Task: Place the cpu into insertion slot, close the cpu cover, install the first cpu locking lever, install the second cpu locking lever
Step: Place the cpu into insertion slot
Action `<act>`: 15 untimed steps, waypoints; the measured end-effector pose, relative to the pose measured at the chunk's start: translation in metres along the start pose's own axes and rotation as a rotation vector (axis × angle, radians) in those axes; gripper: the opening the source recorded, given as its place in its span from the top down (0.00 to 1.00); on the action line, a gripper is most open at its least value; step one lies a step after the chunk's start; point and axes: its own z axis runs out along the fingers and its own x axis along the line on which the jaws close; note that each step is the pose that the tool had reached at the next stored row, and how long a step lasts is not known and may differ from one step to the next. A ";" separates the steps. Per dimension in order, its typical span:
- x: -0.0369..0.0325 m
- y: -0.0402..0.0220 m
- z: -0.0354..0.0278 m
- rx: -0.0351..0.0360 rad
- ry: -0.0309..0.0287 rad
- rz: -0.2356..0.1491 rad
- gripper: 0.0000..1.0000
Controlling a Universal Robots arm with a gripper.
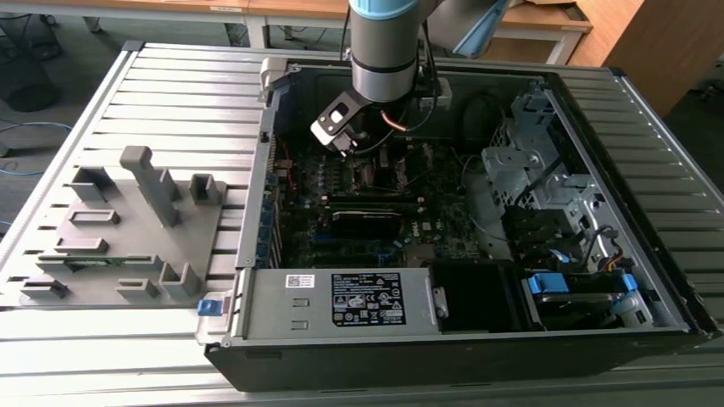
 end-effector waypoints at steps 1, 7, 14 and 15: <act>0.0000 0.0000 0.0001 -0.0001 0.0002 0.000 0.46; 0.0000 0.0000 0.0002 -0.0001 0.0003 0.000 0.46; 0.0001 0.0000 0.0001 -0.0002 0.0003 0.000 0.39; 0.0001 0.0001 -0.0005 -0.0001 0.0004 0.000 0.39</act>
